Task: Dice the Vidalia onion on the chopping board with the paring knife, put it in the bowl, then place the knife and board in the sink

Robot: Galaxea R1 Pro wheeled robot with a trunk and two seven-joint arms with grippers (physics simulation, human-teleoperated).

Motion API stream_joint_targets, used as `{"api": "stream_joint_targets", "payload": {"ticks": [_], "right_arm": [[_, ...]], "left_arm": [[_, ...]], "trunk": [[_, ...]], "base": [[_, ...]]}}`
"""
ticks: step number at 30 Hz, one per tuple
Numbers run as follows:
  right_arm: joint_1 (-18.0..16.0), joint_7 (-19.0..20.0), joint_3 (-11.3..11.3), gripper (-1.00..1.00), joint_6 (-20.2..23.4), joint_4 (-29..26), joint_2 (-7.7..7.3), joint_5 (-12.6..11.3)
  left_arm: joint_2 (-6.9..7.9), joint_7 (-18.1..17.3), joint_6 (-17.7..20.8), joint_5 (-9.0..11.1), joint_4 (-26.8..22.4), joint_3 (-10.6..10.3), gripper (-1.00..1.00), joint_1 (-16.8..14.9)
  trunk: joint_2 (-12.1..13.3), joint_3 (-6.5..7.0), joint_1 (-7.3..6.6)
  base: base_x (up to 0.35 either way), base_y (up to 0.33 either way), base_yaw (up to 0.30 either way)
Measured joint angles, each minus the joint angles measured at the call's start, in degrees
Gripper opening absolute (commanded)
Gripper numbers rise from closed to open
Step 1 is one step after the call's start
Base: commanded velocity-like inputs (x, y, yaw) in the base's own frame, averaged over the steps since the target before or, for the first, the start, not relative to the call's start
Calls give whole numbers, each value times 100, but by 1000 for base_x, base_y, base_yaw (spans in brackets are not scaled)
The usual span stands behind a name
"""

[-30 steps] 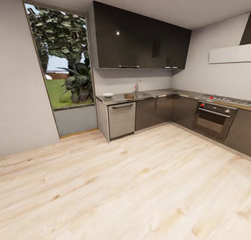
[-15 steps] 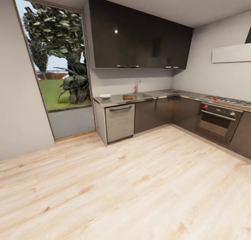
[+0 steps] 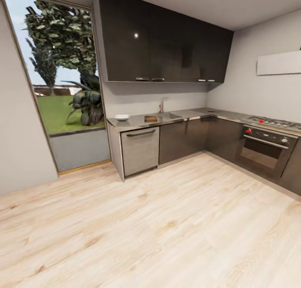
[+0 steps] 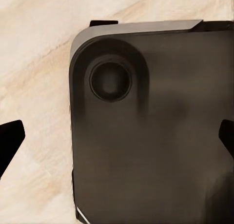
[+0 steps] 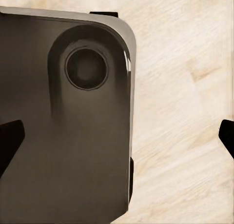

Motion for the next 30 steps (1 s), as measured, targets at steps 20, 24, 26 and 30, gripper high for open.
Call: {"api": "stream_joint_targets", "payload": {"ticks": [20,24,26,30], "right_arm": [[0,0,0,100,0,0,3,0],[0,0,0,100,0,0,1,0],[0,0,0,100,0,0,1,0],[0,0,0,100,0,0,-2,0]], "left_arm": [[0,0,0,0,0,1,100,-2],[-14,0,-1,0,0,-2,100,-4],[-26,0,-4,0,0,-4,100,-2],[-34,0,-2,0,0,-6,100,2]], "trunk": [[0,0,0],[0,0,0],[0,0,0],[0,0,0]], "base": [[339,-126,0],[339,-126,0],[339,-126,0],[339,-126,0]]}}
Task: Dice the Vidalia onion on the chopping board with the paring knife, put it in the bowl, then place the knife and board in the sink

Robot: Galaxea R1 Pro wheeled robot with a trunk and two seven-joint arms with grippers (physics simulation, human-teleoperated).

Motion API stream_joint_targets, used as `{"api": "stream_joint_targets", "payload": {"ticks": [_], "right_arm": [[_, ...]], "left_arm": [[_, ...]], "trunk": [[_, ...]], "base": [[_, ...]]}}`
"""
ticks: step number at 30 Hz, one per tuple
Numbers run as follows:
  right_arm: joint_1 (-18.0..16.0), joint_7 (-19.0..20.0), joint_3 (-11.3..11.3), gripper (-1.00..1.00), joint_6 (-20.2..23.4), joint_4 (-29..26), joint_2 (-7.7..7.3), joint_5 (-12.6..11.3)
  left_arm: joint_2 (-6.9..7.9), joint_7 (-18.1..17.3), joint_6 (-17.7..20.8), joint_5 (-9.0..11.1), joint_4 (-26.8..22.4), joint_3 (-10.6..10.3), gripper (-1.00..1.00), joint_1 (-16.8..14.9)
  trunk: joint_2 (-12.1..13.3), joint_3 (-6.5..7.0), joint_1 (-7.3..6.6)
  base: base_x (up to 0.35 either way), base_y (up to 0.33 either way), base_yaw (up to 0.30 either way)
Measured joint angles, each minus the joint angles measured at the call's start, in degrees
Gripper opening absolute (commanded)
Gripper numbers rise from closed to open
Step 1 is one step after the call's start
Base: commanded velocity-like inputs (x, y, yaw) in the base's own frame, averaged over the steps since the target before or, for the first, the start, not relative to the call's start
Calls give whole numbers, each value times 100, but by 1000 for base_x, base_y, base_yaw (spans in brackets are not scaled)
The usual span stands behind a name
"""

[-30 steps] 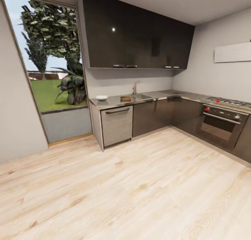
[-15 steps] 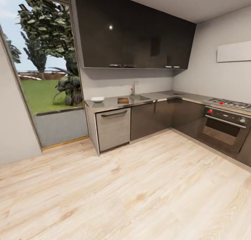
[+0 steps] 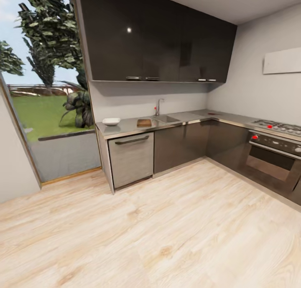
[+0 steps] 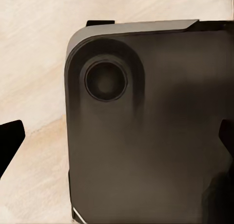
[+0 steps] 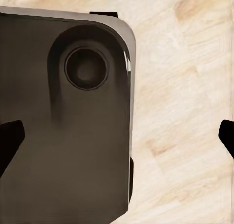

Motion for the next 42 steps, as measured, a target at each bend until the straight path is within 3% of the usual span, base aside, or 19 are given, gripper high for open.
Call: {"api": "stream_joint_targets", "payload": {"ticks": [22,42], "right_arm": [[0,-1,-1,100,-2,0,-1,0],[0,0,0,100,-159,0,1,0]], "left_arm": [[-1,0,-2,0,-1,0,100,-2],[-1,0,-2,0,-1,0,100,-1]], "trunk": [[0,0,0],[0,0,1]], "base": [[329,-165,31],[298,-217,199]]}}
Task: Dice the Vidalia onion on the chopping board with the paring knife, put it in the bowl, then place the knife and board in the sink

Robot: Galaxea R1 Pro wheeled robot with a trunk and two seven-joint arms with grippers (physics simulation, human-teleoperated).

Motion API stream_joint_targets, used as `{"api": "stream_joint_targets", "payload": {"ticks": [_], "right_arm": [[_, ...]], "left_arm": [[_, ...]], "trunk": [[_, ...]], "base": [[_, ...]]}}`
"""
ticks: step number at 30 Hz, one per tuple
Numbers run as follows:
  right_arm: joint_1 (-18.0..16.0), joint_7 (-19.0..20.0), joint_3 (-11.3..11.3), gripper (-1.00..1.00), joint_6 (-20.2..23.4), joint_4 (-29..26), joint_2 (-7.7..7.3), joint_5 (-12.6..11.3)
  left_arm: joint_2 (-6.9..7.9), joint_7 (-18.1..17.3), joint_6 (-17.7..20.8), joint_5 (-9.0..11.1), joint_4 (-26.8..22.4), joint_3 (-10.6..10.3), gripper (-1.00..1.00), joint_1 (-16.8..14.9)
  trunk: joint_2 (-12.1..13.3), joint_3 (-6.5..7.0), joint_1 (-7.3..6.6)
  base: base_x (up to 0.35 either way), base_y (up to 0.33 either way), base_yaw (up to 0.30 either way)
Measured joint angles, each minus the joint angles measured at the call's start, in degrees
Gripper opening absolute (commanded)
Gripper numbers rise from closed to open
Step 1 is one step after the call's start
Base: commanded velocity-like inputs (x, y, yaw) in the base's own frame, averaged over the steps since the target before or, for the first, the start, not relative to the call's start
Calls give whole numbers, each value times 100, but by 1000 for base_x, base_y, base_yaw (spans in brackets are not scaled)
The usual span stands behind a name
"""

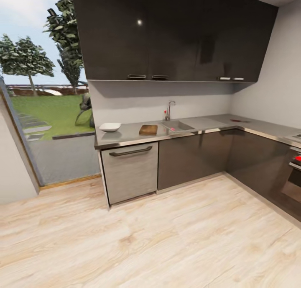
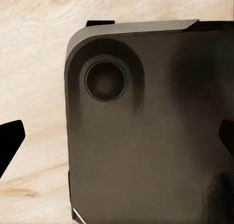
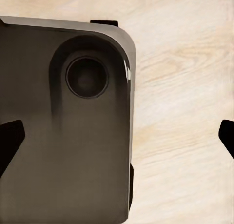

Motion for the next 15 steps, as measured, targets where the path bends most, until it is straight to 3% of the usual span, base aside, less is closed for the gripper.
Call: {"api": "stream_joint_targets", "payload": {"ticks": [15], "right_arm": [[0,0,0,100,0,0,-1,0]], "left_arm": [[0,0,0,0,0,1,100,-1]], "trunk": [[0,0,0]], "base": [[277,-248,217]]}}
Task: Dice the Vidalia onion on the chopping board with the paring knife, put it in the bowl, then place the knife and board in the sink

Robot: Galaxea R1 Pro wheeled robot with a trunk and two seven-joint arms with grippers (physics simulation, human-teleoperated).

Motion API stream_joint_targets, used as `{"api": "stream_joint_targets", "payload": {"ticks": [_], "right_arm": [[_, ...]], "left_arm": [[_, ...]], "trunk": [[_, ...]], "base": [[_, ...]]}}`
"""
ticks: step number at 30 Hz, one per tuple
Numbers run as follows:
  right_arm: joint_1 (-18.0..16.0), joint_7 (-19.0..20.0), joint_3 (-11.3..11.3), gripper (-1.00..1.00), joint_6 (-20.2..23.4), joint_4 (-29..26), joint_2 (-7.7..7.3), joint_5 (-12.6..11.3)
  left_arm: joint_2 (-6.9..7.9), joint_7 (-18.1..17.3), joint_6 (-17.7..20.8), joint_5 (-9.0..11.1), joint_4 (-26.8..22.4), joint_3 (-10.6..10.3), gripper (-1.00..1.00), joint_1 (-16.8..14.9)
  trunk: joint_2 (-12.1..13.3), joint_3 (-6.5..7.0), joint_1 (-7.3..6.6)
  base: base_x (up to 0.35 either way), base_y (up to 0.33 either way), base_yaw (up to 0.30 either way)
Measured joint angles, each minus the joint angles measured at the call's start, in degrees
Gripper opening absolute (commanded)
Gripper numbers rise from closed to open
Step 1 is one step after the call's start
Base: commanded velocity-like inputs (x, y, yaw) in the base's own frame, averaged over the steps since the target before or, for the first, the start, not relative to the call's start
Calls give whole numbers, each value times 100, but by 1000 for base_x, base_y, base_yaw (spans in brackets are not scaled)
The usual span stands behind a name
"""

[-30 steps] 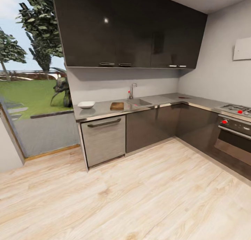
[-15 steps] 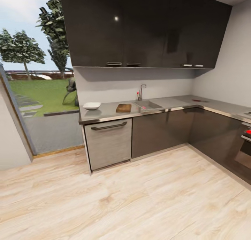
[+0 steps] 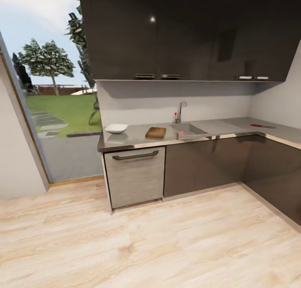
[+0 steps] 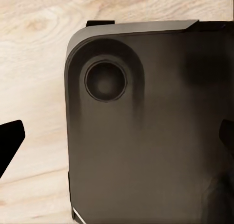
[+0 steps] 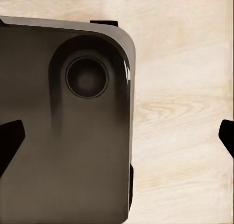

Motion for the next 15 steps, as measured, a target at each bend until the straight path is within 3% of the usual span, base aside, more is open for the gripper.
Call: {"api": "stream_joint_targets", "payload": {"ticks": [15], "right_arm": [[0,0,0,100,0,0,0,0]], "left_arm": [[0,0,0,0,0,-1,100,-2]], "trunk": [[0,0,0]], "base": [[276,-249,217]]}}
